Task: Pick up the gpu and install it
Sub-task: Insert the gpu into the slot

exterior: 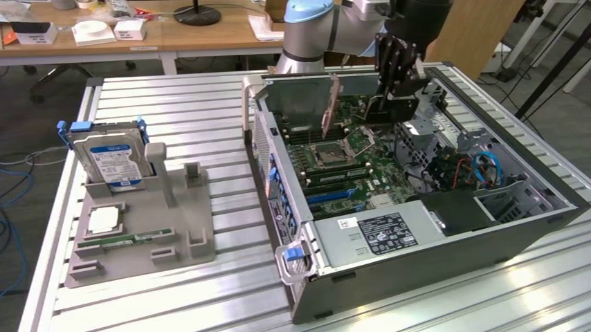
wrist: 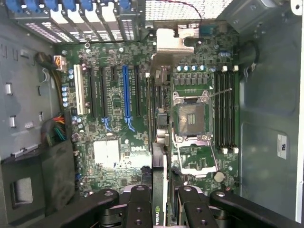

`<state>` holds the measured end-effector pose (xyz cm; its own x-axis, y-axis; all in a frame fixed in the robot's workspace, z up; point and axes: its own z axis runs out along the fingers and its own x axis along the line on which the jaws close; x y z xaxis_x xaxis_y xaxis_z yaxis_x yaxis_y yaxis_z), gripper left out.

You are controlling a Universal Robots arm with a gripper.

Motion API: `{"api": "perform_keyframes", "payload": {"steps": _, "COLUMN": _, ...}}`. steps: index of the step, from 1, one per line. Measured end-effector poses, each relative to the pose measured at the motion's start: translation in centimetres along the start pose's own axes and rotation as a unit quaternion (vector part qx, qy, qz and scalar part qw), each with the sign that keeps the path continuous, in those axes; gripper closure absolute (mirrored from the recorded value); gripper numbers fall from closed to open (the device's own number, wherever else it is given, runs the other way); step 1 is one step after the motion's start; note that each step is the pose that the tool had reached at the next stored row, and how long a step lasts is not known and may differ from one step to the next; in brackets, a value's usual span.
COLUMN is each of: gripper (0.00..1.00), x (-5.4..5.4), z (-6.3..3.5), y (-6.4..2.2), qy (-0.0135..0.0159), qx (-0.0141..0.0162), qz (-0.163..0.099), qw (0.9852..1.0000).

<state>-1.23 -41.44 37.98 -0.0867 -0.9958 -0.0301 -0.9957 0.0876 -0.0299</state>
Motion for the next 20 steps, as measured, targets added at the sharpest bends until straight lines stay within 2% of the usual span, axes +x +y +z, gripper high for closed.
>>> {"api": "perform_keyframes", "payload": {"steps": 8, "gripper": 0.74, "x": -0.01, "z": 0.07, "y": 0.01, "qy": 0.0001, "qx": 0.0002, "qz": 0.004, "qw": 1.0000}}
{"api": "perform_keyframes", "payload": {"steps": 20, "gripper": 0.74, "x": 0.01, "z": 0.46, "y": 0.03, "qy": 0.0000, "qx": 0.0000, "qz": -0.003, "qw": 1.0000}}
